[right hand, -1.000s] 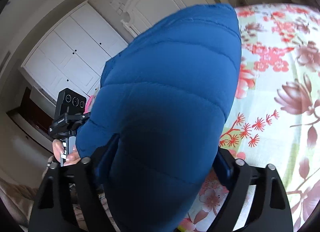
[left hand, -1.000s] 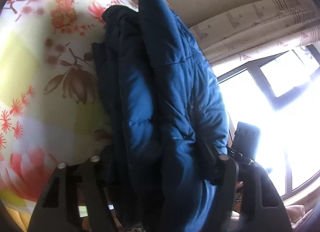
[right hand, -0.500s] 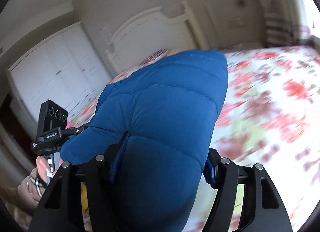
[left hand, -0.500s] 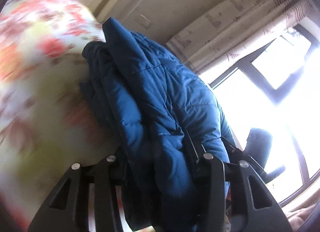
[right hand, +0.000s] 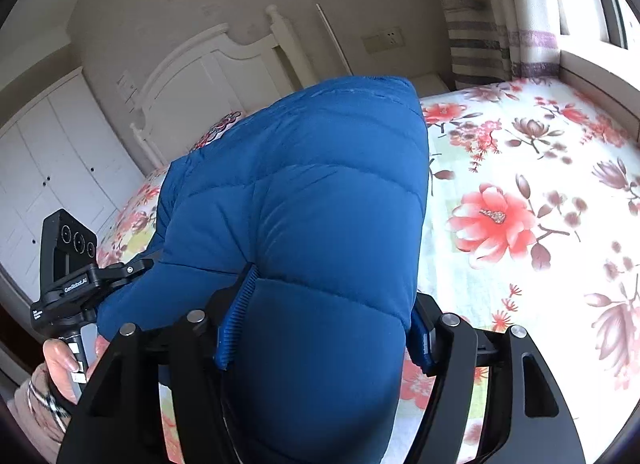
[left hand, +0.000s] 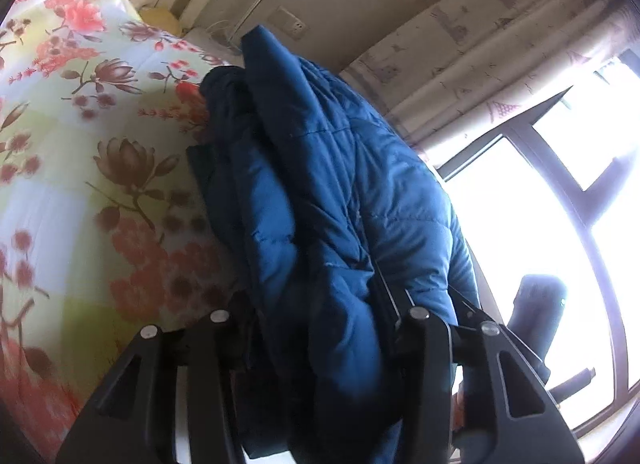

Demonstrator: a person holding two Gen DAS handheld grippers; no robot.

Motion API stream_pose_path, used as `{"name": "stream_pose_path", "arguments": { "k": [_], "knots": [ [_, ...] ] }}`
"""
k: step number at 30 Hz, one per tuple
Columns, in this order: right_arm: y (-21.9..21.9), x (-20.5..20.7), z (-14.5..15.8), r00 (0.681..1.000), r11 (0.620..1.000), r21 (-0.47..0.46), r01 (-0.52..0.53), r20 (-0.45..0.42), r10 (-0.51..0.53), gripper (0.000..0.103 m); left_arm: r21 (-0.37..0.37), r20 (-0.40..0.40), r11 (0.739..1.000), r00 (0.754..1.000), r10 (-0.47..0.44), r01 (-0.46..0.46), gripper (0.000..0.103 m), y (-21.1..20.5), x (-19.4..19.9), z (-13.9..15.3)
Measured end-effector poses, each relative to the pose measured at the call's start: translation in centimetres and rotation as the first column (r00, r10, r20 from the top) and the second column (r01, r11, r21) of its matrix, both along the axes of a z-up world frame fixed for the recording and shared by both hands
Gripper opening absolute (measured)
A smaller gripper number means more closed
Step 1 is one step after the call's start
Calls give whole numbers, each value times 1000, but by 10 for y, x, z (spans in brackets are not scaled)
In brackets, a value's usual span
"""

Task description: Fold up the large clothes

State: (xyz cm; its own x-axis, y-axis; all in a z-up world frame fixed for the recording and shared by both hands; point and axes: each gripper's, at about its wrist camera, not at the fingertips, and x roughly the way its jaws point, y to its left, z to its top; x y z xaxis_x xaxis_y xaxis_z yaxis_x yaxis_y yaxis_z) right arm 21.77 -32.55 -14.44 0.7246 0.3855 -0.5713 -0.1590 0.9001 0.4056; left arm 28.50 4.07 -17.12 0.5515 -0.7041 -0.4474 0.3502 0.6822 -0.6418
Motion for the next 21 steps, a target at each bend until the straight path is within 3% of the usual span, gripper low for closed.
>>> {"name": "stream_pose_path", "arguments": {
  "k": [7,11,14,15,18,19,21],
  "knots": [
    [-4,-9,-9,999,998,53,25,-23,-24,69,27,8,1000,1000,15,-16,50,3,1,-1],
    [-5,-16,2,995,997,-14,82,-64,-83,91,89,31,992,996,82,-85,66,3,-13,4],
    [3,-41,27,986,980,-109,164,20,-163,91,220,135,960,980,144,-172,78,-4,-39,20],
    [10,-53,38,984,977,-128,171,79,-161,92,264,207,938,963,173,-225,85,-6,-54,30],
    [34,-64,42,989,964,-233,126,111,-102,94,287,334,910,922,197,-299,99,-10,-82,42],
    [47,-62,35,993,937,-333,106,83,-83,94,327,340,898,923,180,-295,99,-16,-85,42],
    [59,-57,20,997,902,-426,76,33,-68,94,430,311,862,940,140,-270,99,-26,-83,34]
  ]
}}
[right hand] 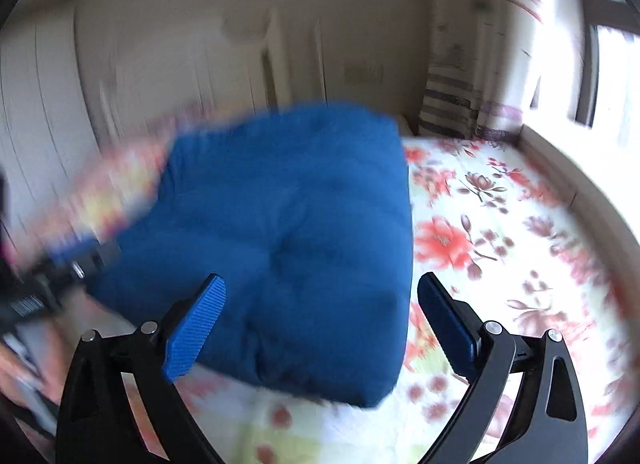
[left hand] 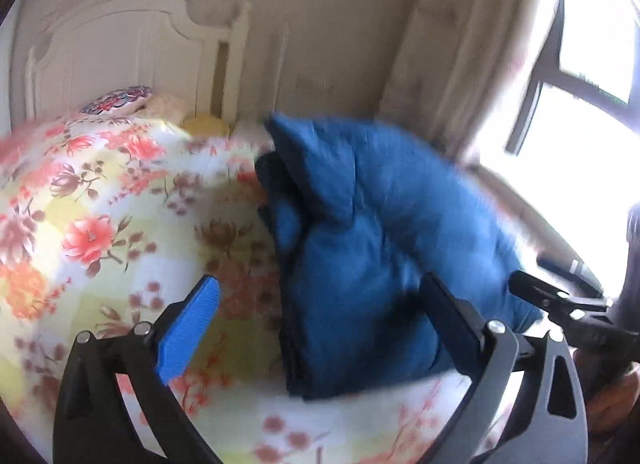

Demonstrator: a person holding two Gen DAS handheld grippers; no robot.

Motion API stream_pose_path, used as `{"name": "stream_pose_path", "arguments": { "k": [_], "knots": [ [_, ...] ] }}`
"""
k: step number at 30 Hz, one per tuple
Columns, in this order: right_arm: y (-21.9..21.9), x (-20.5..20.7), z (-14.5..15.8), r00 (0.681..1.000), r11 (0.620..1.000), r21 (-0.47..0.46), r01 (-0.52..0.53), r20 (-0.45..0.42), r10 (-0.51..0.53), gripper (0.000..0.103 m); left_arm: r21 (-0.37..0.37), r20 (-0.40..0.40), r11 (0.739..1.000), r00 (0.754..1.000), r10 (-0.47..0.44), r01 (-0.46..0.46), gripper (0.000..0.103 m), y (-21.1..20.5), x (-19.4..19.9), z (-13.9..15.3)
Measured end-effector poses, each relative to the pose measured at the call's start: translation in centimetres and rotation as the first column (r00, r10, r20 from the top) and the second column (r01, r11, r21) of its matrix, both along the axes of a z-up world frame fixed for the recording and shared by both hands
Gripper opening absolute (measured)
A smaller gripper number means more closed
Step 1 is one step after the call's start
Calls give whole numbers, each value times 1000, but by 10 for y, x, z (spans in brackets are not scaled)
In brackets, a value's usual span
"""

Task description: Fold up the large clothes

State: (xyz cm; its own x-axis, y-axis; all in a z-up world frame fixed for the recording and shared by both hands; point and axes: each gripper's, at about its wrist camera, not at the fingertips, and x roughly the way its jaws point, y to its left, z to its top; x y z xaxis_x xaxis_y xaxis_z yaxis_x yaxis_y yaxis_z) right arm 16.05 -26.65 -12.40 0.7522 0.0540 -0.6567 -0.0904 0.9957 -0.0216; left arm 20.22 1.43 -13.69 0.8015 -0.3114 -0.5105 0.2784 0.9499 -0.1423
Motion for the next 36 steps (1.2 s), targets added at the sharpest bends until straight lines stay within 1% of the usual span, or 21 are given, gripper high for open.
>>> {"name": "stream_pose_path", "arguments": {
  "k": [1,2,4,5,6,8,9,11,12,13,15,16,17,18,19,21,23,26,28,31,36],
  "knots": [
    [-2,-5,-1,1000,1000,21,4,1,-4,94,33,-15,999,1000,6,-6,99,-3,0,-5],
    [-5,-8,0,1000,999,40,8,-4,-8,94,50,-28,999,1000,10,-8,100,-4,1,-6],
    [-11,-24,7,1000,999,40,9,1,-9,94,41,-33,999,999,18,-16,99,3,-7,-1],
    [-14,-36,13,1000,1000,26,1,22,-1,94,41,-25,999,999,22,-21,99,8,-15,0],
    [-13,-48,20,999,1000,19,-10,47,9,94,54,0,998,999,41,-41,99,14,-24,6],
    [-17,-77,40,992,999,17,-30,121,27,94,65,90,996,994,60,-66,101,18,-44,23],
    [-17,-89,48,987,999,20,-36,155,32,95,64,159,994,985,72,-83,101,20,-60,35],
    [-22,-113,67,971,999,33,-34,238,25,96,65,272,989,956,109,-131,101,20,-86,55],
    [-23,-124,75,962,999,37,-24,272,13,98,67,343,984,930,131,-163,101,17,-104,68],
    [-26,-137,83,949,999,45,-9,315,-5,98,67,379,982,915,138,-176,101,16,-114,75],
    [-30,-153,92,930,998,68,6,367,-31,98,74,457,978,878,142,-197,101,8,-136,87],
    [-30,-161,93,925,997,78,9,379,-38,98,82,485,975,863,143,-208,101,4,-147,90],
    [-30,-164,94,924,997,81,16,379,-45,98,89,499,972,854,144,-215,101,1,-154,89],
    [-31,-168,92,925,996,82,33,376,-61,98,96,497,968,854,156,-232,101,-4,-161,86],
    [-30,-170,90,926,995,80,53,370,-79,98,98,490,968,858,153,-229,101,-7,-165,85],
    [-28,-172,81,932,993,77,90,346,-111,98,98,458,979,882,113,-177,101,-15,-170,74],
    [-31,-168,69,943,990,81,120,304,-139,98,93,440,979,890,121,-179,101,-19,-172,66],
    [-30,-161,55,955,987,94,128,256,-149,98,93,380,983,918,113,-159,101,-24,-170,51],
    [-27,-157,50,958,989,88,122,248,-140,98,97,356,984,928,106,-150,101,-25,-167,46],
    [-20,-158,49,957,991,71,110,260,-125,98,111,340,982,934,109,-155,101,-25,-165,39],
    [-9,-161,49,953,994,32,101,283,-106,98,111,323,982,940,106,-149,101,-25,-158,34]
  ]
}}
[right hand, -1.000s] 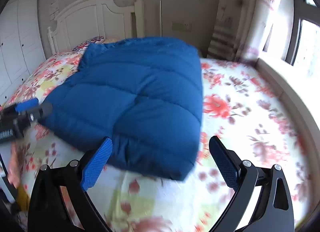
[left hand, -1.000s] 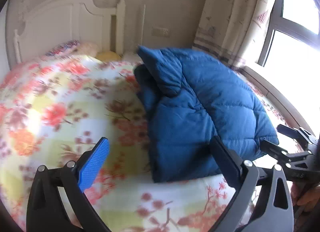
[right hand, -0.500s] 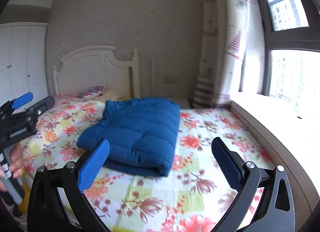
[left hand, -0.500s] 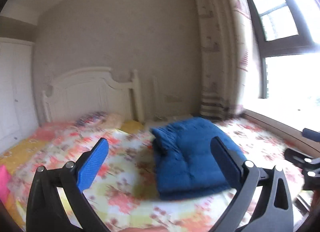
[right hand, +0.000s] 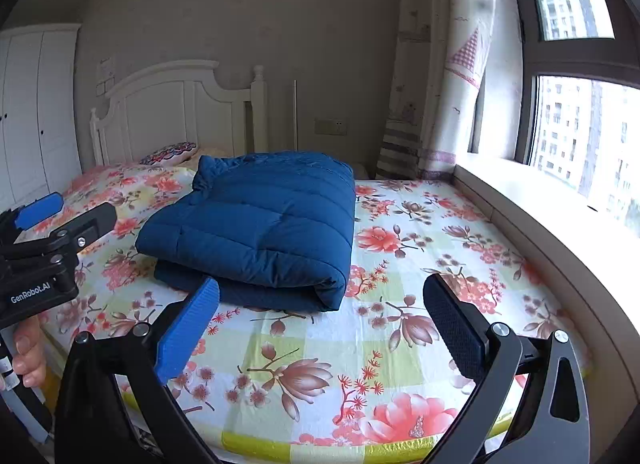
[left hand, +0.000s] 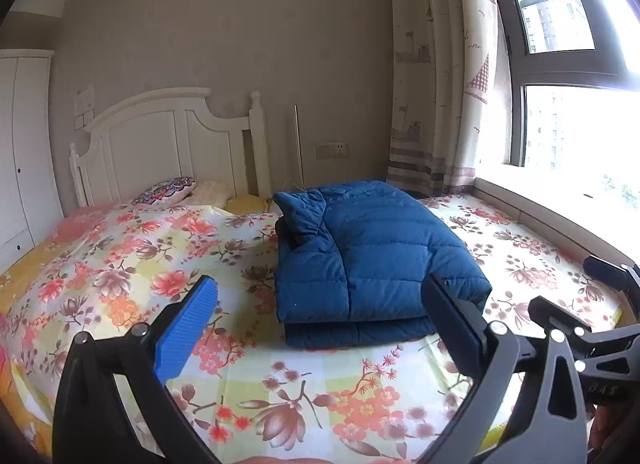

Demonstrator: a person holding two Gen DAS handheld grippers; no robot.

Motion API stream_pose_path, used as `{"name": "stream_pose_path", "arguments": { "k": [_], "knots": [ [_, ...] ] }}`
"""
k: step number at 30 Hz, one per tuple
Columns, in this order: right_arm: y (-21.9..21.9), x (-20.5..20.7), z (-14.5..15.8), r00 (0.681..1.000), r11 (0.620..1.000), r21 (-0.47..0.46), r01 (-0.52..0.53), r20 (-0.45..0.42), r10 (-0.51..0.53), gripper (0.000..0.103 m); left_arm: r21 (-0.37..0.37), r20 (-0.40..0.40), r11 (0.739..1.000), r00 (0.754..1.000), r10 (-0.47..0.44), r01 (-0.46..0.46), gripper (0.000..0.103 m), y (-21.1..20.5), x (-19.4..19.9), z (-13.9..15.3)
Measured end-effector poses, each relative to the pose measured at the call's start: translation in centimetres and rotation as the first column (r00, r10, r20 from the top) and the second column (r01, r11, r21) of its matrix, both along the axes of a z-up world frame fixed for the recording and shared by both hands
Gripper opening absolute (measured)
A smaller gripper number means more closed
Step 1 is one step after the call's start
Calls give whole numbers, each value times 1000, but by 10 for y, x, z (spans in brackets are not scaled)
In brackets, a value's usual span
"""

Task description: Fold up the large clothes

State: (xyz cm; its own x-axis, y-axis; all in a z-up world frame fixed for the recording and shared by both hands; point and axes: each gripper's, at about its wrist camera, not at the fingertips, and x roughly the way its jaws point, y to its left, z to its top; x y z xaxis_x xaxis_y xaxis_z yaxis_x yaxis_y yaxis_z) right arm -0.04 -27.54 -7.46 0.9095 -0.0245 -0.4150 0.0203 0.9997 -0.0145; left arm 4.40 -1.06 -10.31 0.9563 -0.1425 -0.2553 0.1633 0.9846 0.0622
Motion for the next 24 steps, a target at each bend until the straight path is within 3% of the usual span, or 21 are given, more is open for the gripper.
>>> {"name": "stream_pose_path", "arguments": {
  "k": [24],
  "knots": [
    [2,-3,2,1000,1000,13,5,20,-5,98,-17,-29,1000,999,24,-24,101,9,5,-4]
  ]
}}
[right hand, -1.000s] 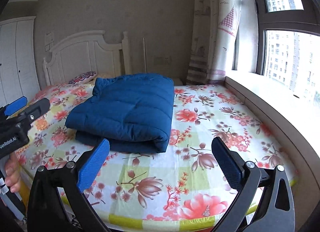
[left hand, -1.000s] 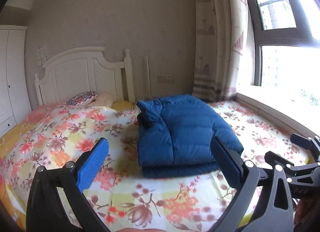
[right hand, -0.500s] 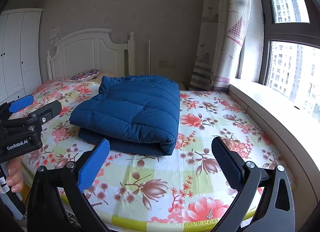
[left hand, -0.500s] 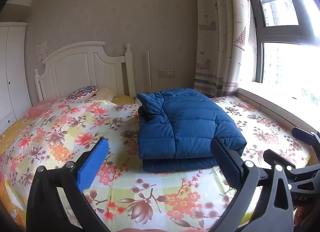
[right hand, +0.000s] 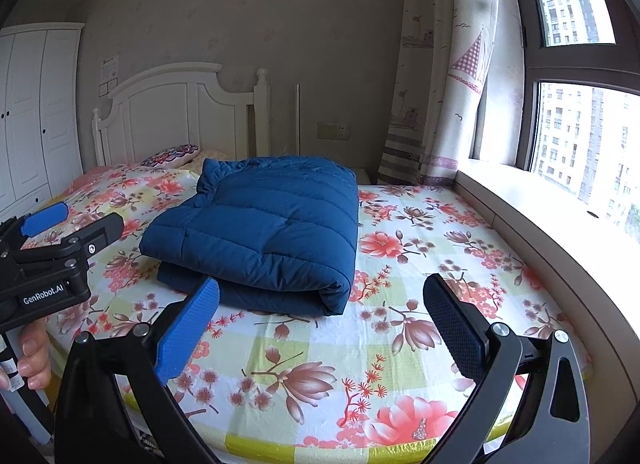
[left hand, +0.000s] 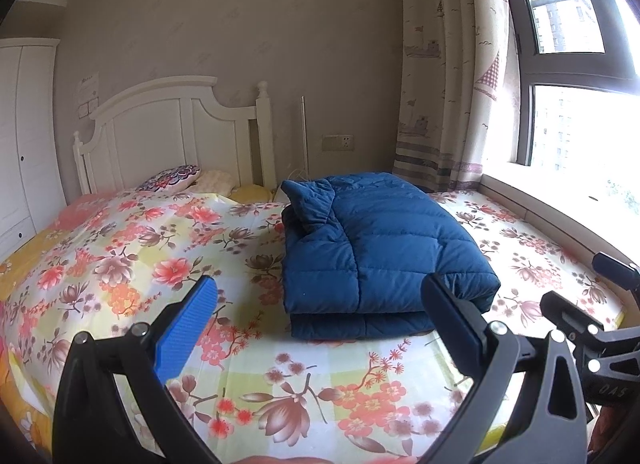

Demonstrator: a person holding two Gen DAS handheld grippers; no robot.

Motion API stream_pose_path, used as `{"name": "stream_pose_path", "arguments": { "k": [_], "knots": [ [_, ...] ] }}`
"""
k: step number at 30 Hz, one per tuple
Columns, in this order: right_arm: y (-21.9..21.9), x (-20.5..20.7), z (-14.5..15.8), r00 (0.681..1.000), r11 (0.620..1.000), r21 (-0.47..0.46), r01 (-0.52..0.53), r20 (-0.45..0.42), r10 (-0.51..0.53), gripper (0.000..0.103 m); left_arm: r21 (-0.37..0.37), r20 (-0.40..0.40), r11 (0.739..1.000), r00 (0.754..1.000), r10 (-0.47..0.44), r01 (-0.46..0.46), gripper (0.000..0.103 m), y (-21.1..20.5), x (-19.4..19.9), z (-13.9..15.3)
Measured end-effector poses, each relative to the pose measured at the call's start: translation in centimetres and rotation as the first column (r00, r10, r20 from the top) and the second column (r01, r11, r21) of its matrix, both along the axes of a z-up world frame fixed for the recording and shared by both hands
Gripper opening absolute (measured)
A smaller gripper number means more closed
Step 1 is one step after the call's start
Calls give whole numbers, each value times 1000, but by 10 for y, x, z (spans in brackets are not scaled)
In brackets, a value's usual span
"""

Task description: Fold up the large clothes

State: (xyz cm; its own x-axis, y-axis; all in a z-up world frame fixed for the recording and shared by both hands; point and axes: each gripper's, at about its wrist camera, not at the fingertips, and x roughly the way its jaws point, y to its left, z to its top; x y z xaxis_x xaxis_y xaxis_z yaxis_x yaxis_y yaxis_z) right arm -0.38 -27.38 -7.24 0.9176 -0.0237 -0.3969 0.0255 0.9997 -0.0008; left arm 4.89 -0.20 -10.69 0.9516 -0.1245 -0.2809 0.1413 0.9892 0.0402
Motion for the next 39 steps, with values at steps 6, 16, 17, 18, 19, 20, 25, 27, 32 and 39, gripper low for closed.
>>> {"name": "stream_pose_path", "arguments": {
  "k": [6,16,17,18,19,20,25,27,32,39],
  "knots": [
    [-3,-3,3,1000,1000,11,4,19,-4,98,-2,-4,1000,1000,3,-3,101,1,0,-1],
    [-2,-3,3,1000,1000,8,-4,12,4,98,-2,-7,1000,1000,12,-12,101,3,0,-4],
    [-2,-3,3,1000,1000,7,-5,10,5,98,-2,-8,1000,1000,13,-13,101,3,0,-4],
    [-1,-3,3,1000,1000,7,-6,10,6,98,-2,-9,1000,1000,14,-14,101,3,0,-4],
    [-1,-3,3,1000,1000,6,-7,9,7,98,-2,-9,1000,1000,15,-15,101,3,-1,-5],
    [-2,-3,3,1000,1000,6,-7,8,7,98,-1,-9,1000,1000,16,-16,101,3,-1,-5],
    [-1,-3,2,1000,1000,6,-7,6,7,98,-2,-10,1000,1000,15,-15,101,3,-1,-5],
    [-1,-3,2,1000,1000,7,-7,5,7,98,-1,-12,1000,1000,16,-16,101,3,-1,-6],
    [-1,-3,1,1000,1000,7,-8,5,8,98,0,-11,1000,1000,17,-17,101,3,-2,-6],
    [-1,-2,0,1000,1000,7,-10,3,10,98,0,-11,1000,1000,16,-16,101,3,-1,-6]
  ]
}}
